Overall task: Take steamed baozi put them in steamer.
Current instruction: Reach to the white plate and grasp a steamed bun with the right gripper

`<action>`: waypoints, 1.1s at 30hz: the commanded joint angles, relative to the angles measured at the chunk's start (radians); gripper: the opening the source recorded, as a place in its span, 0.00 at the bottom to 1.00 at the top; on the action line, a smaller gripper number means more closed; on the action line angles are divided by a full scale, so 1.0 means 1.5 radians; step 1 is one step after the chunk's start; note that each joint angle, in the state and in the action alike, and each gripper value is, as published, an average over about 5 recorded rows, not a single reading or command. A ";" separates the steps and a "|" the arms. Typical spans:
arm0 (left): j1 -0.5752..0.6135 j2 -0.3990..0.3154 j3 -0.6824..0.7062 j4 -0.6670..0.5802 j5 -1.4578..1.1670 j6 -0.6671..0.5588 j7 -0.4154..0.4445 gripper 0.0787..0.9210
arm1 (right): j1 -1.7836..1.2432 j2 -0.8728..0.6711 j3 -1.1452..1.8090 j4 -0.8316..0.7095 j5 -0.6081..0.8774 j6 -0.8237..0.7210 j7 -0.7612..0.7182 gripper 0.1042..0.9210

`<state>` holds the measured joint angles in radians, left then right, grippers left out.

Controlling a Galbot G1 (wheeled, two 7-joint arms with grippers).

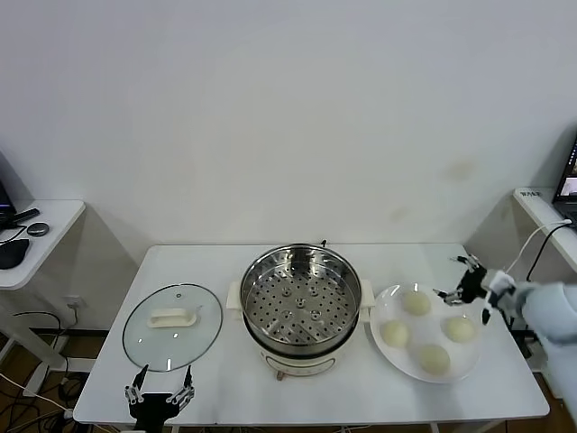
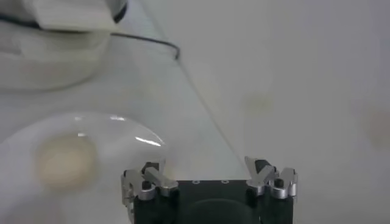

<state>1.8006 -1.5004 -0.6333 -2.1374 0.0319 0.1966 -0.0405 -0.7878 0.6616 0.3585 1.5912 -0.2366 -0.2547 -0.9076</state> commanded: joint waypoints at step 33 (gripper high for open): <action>-0.003 -0.012 -0.008 0.019 -0.018 0.005 -0.001 0.88 | 0.368 0.114 -0.464 -0.397 -0.128 0.174 -0.160 0.88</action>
<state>1.7966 -1.5186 -0.6455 -2.1098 0.0059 0.2034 -0.0427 -0.2455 0.7786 -0.3274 1.0769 -0.4082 -0.0105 -1.1659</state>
